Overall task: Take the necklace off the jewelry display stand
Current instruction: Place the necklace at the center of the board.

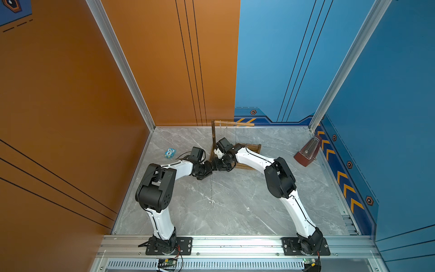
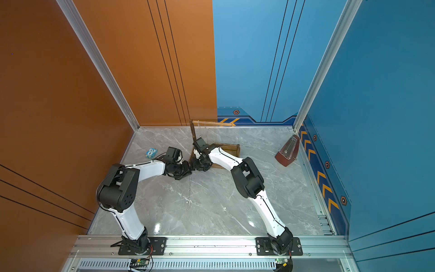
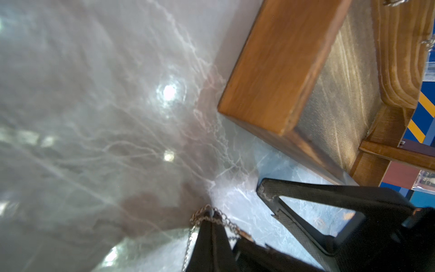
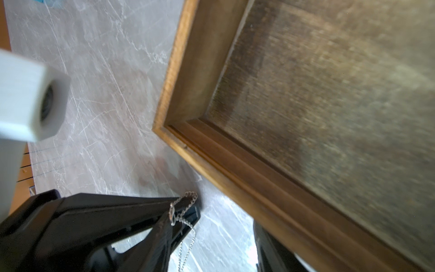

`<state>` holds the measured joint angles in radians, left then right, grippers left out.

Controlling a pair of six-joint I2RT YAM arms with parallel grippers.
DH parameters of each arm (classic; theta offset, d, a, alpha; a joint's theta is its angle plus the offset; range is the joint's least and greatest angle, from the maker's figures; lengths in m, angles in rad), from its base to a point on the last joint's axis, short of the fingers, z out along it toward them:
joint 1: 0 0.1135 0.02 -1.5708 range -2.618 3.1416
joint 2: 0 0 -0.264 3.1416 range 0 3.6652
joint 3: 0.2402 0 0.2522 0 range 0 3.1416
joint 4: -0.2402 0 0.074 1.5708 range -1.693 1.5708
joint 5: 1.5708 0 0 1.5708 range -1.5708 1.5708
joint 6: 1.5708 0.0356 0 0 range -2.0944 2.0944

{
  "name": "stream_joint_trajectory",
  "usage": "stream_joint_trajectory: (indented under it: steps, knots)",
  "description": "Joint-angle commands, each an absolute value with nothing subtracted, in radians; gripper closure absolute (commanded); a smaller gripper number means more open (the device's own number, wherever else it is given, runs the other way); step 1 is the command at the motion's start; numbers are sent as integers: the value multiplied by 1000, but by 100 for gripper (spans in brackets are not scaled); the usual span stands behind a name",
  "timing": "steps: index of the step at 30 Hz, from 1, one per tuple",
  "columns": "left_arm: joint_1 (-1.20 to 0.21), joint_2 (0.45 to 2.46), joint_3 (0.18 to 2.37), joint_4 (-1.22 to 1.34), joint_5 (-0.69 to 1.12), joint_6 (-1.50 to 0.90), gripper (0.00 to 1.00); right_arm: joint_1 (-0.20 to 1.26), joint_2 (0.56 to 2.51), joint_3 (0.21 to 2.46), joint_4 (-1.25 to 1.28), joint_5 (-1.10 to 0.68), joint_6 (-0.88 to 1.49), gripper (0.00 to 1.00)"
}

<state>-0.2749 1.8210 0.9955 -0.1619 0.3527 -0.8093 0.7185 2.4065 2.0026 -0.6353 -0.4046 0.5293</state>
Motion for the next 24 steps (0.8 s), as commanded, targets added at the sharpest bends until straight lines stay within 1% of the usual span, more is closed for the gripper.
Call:
stream_joint_trajectory:
  steps: [1,4,6,9,18,19,22,24]
  knots:
    - [-270,1802,958,-198,344,-815,100,727,2386,1979,-653,-430,547,43]
    - [-275,1764,951,-198,344,-815,100,728,2397,1972,-652,-422,546,44]
    - [-276,1748,945,-197,348,-815,97,730,2400,1967,-649,-413,545,44]
    - [-276,1733,941,-197,358,-810,90,733,2403,1962,-649,-400,546,44]
    - [-287,1704,926,-197,353,-792,65,729,2403,1960,-649,-397,544,44]
    - [-287,1713,926,-197,354,-789,64,729,2402,1960,-648,-398,545,44]
    - [-286,1746,944,-198,355,-780,64,728,2404,1960,-647,-409,547,44]
    - [-286,1761,954,-197,333,-770,69,727,2402,1960,-646,-420,547,44]
